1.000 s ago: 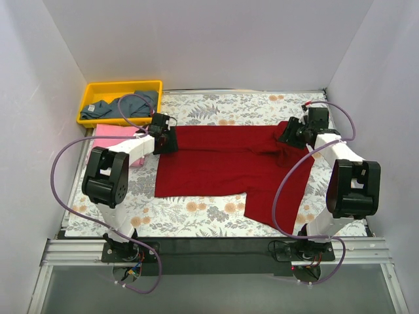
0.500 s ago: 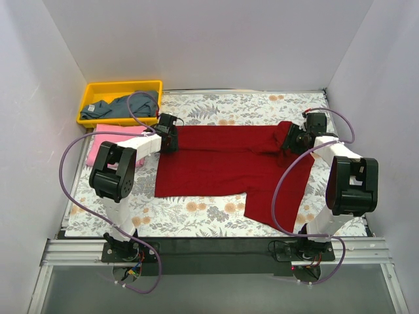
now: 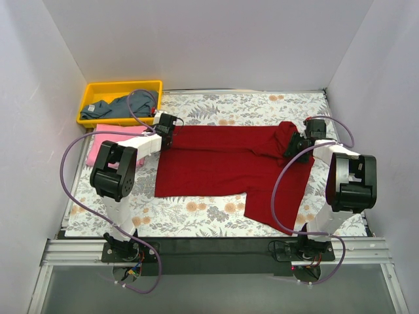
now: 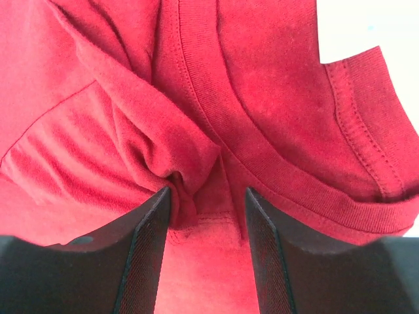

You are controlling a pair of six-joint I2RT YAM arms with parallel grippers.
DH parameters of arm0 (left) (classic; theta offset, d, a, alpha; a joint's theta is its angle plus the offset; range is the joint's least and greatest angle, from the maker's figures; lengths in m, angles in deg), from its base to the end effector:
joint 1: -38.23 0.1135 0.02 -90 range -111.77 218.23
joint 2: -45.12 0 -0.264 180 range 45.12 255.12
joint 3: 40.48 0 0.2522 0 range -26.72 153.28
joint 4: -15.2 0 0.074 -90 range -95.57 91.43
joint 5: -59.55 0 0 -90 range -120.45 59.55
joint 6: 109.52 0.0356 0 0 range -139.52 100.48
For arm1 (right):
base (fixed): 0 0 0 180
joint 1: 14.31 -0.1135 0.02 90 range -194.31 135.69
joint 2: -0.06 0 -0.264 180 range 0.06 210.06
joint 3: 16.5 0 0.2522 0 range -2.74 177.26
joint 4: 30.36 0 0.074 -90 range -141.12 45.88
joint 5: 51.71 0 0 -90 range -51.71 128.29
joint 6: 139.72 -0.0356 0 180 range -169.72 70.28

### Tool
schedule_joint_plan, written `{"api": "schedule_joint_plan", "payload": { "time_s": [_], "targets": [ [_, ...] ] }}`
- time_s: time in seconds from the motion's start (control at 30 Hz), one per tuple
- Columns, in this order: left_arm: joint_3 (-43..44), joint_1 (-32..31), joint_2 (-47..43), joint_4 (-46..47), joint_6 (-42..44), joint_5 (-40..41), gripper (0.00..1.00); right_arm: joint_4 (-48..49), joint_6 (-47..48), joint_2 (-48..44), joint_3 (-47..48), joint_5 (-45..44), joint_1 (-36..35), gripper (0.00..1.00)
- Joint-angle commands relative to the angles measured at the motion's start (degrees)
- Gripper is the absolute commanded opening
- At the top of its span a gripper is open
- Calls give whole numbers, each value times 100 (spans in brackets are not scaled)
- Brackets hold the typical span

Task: Fold and stack the t-shirts
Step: Fold the tshirt

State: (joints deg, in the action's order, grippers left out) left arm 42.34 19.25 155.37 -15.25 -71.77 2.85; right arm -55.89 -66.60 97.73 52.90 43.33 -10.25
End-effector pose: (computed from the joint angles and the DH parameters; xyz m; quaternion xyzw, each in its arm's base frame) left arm 0.3755 -0.1085 0.1571 -0.3395 0.8595 0.0695 0.3758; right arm 0.3414 -0.0211 0.1674 0.1591 0.9363 0.0762 0.3038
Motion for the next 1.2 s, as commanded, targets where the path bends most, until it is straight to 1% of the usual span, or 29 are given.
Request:
{"api": "schedule_joint_plan", "payload": {
  "time_s": [0.0, 0.1, 0.13, 0.17, 0.27, 0.3, 0.33, 0.57, 0.77, 0.97, 1.0, 1.07, 1.1, 1.13, 1.17],
  "targets": [
    [152, -9, -259, 122, 13, 485, 35, 140, 45, -414, -88, 76, 43, 47],
    [152, -9, -539, 43, -74, 178, 43, 131, -16, -634, -167, 41, 43, 47],
    [152, -9, -627, 17, -118, 29, 47, 140, -34, -696, -202, 32, 43, 47],
    [117, -18, -724, -53, -232, -112, 54, 149, -60, -749, -246, 24, 43, 46],
    [-120, -79, -1189, -72, -513, -867, 69, 175, -78, -951, -369, -20, 43, 44],
    [-190, -149, -1400, -71, -567, -1304, 71, 158, -96, -986, -395, -160, 43, 42],
    [-260, -202, -1489, -63, -593, -1456, 71, 157, -113, -1039, -448, -248, 51, 40],
    [-718, -597, -2034, -36, -725, -2748, 72, 78, -96, -873, -580, -284, 78, 35],
    [-666, -703, -2061, -28, -734, -3056, 72, 61, 53, -530, -449, -56, 78, 33],
    [-279, -949, -1780, -36, -962, -3321, 72, 52, 62, -204, -352, 59, 78, 30],
    [-227, -993, -1693, -36, -989, -3443, 72, 43, 62, -230, -360, 94, 78, 23],
    [-42, -1124, -1596, -19, -1111, -3593, 72, 8, 54, -301, -334, 77, 69, 16],
    [37, -1177, -1534, -1, -1138, -3724, 72, -35, 54, -423, -299, 50, 78, 7],
    [107, -1239, -1377, 16, -1173, -3795, 72, -53, 45, -467, -256, 33, 78, 5],
    [256, -1370, -1193, 51, -1217, -3857, 72, -132, 10, -564, -107, 32, 78, 1]
  ]
}}
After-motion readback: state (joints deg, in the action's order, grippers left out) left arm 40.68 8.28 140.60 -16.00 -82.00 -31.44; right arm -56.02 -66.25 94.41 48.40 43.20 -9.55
